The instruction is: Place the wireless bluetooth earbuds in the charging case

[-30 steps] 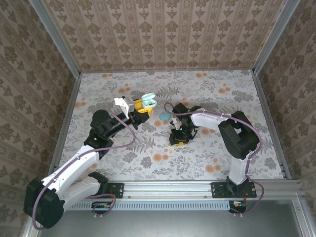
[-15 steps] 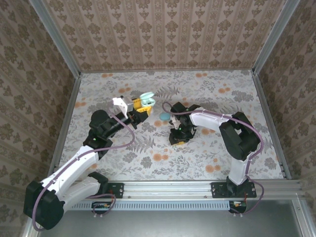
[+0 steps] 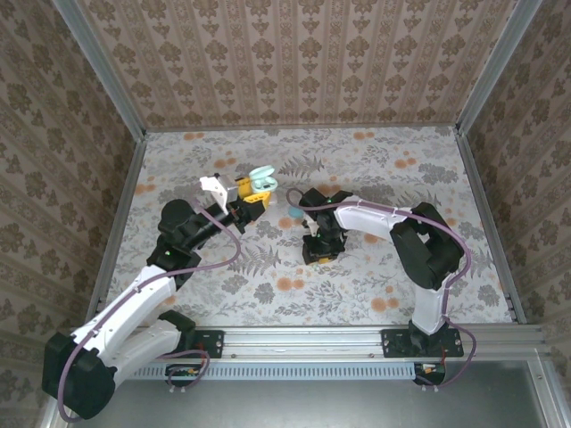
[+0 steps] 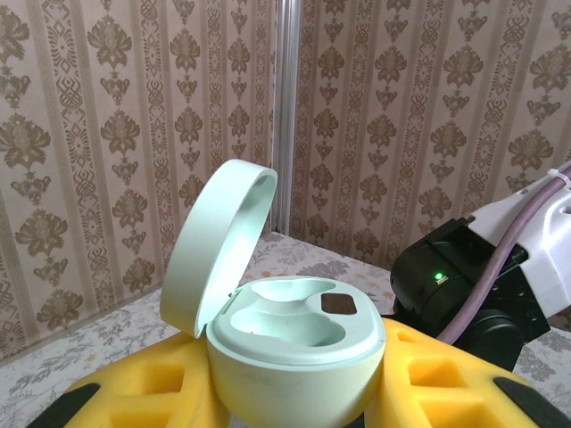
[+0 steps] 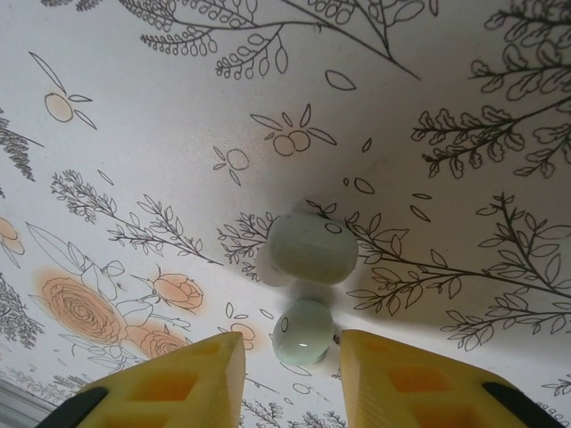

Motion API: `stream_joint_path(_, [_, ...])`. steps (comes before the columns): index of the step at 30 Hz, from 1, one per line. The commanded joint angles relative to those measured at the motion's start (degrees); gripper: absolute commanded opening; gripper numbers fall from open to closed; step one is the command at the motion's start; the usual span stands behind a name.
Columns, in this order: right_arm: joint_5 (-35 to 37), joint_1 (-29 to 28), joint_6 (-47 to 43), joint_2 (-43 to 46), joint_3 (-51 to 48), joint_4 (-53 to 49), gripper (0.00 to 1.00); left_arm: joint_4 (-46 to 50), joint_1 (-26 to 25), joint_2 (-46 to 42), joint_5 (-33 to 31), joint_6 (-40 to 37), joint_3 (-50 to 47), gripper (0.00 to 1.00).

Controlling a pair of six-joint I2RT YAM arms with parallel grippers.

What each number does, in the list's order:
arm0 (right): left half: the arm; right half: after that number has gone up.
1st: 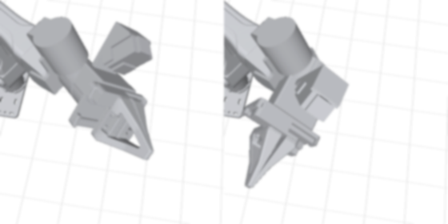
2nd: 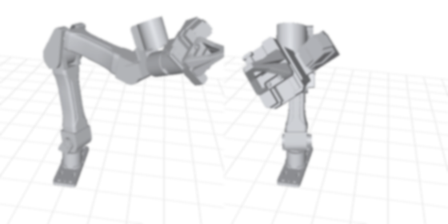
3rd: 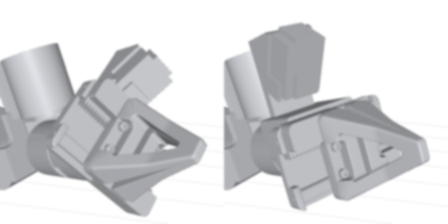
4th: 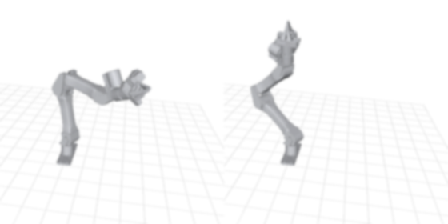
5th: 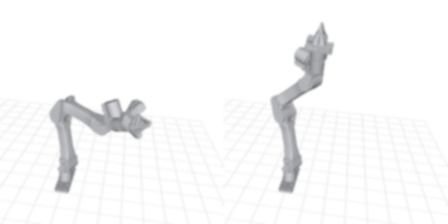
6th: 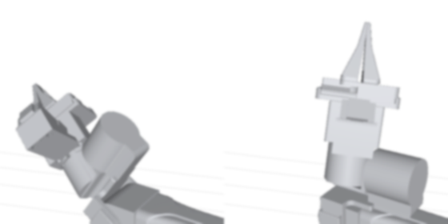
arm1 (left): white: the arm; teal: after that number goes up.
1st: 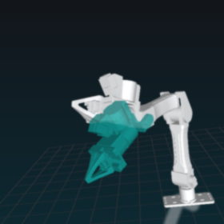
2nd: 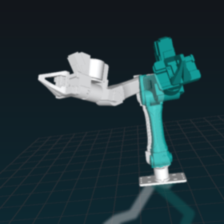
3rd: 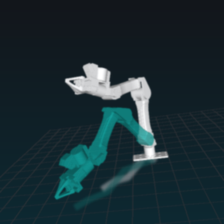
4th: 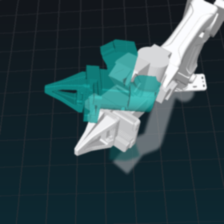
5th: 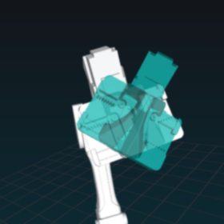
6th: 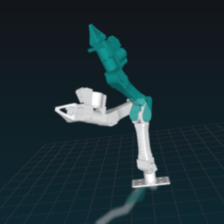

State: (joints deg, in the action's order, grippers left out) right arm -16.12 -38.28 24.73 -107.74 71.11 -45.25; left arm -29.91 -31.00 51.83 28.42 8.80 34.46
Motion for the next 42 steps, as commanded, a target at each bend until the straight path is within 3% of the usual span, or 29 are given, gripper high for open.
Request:
stream_joint_path(1, [2.7, -0.6, 2.0, -1.0, 1.5, -2.2, 0.34, -0.7, 0.5, -1.0, 0.1, -1.2, -0.1, 0.26])
stream_joint_path(31, [4.3, -1.5, 1.9, -2.7, 2.0, -1.7, 0.26, -0.3, 0.7, -1.0, 0.2, -0.9, 0.0, 0.26])
stream_joint_path(35, [-2.6, -0.6, -0.4, 2.4, 0.1, 0.3, 0.23, 0.2, 0.8, -1.0, -0.3, -1.0, 0.2, 0.26])
stream_joint_path(42, [-31.8, 4.7, -3.2, 13.4, -5.4, 8.4, 0.22, 0.9, 1.4, -0.7, -0.4, -1.1, 0.4, 0.26])
